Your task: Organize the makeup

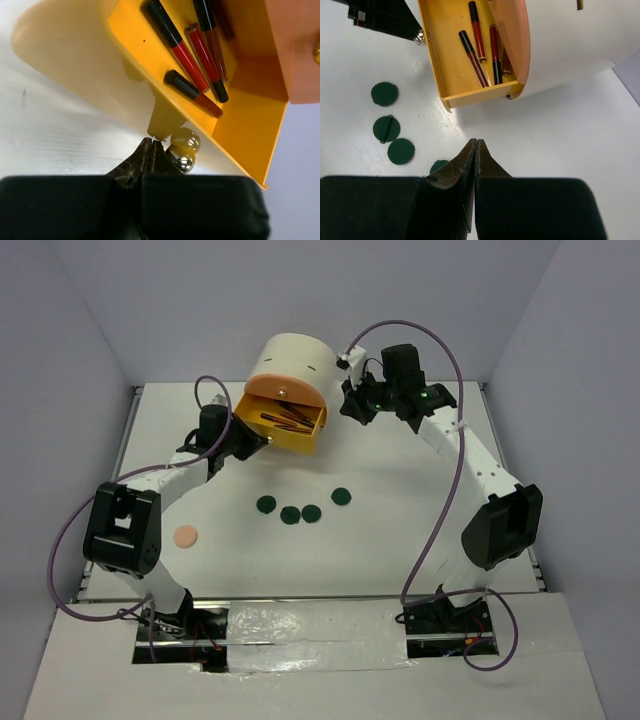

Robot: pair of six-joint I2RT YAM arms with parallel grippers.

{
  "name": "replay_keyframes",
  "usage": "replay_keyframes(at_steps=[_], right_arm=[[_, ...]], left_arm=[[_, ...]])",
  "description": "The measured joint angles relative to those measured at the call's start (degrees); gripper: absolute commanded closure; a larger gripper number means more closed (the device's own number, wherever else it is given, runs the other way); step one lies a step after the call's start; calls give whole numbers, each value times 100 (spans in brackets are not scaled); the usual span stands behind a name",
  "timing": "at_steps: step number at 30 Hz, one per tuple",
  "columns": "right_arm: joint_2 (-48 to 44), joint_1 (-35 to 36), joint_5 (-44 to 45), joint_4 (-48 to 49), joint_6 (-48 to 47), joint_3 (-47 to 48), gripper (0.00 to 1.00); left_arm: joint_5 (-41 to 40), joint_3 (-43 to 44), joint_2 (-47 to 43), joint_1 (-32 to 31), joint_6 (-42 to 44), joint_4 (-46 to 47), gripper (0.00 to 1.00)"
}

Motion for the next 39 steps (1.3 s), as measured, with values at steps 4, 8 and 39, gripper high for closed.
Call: replay_keyframes(at_steps=[4, 8, 39], right_arm=[[-39, -7, -44, 37, 57, -85, 96], [-46, -26, -72, 87, 109, -122, 95], [-417, -422, -280, 391, 361, -973, 89]], left_arm=[[149, 4, 7, 0, -79, 195, 100], [374, 4, 28, 0, -127, 623, 100], [525, 1314, 1582, -11, -717, 1364, 61]])
